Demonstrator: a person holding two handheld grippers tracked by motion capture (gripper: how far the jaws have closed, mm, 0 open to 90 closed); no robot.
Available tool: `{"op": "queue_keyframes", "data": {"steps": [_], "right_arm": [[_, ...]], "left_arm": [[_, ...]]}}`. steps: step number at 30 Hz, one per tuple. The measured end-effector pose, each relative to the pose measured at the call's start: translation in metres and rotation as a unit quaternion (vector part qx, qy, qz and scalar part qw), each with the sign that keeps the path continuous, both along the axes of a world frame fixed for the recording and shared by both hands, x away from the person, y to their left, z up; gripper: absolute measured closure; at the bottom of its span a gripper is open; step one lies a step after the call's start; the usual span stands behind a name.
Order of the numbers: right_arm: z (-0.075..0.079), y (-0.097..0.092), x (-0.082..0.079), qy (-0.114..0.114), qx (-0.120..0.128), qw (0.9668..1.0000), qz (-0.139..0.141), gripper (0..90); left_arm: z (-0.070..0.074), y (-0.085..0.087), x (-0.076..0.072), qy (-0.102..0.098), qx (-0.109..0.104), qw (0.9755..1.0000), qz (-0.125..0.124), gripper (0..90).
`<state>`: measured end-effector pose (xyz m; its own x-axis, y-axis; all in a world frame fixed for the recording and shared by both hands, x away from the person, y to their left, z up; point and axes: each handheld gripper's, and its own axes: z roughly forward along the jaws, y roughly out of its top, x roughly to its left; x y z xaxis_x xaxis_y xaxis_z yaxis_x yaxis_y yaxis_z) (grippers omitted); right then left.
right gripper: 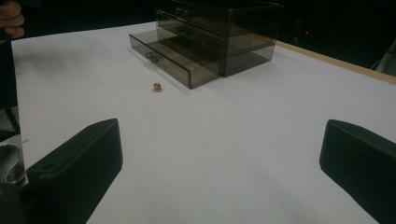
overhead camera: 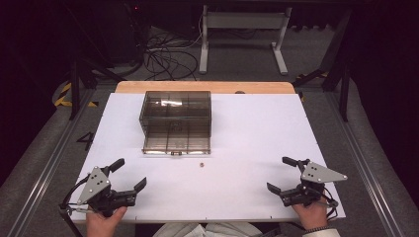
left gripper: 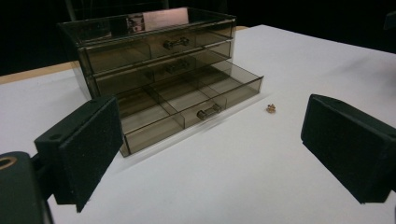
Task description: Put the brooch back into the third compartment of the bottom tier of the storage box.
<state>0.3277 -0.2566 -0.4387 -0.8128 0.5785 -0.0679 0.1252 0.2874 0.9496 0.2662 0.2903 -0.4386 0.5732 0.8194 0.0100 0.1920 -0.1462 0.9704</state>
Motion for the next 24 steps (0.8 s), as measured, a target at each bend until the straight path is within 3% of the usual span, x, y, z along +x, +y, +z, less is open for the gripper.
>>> {"op": "queue_keyframes", "data": {"steps": [8,17,24], "right_arm": [[-0.0016,-0.0001,0.0011,0.005,0.002,1.0000,0.000,0.4],[-0.0020,0.0001,0.0012,0.005,0.002,1.0000,0.001,0.7],[-0.0021,0.0001,0.0009,0.005,0.002,1.0000,0.001,1.4]], "left_arm": [[0.0017,-0.0038,-0.0021,-0.013,0.025,0.9996,0.000,6.4],[0.0024,-0.0030,-0.0017,-0.010,0.023,0.9997,0.004,7.1],[0.0037,-0.0042,0.0016,0.004,0.018,0.9998,0.003,8.0]]}}
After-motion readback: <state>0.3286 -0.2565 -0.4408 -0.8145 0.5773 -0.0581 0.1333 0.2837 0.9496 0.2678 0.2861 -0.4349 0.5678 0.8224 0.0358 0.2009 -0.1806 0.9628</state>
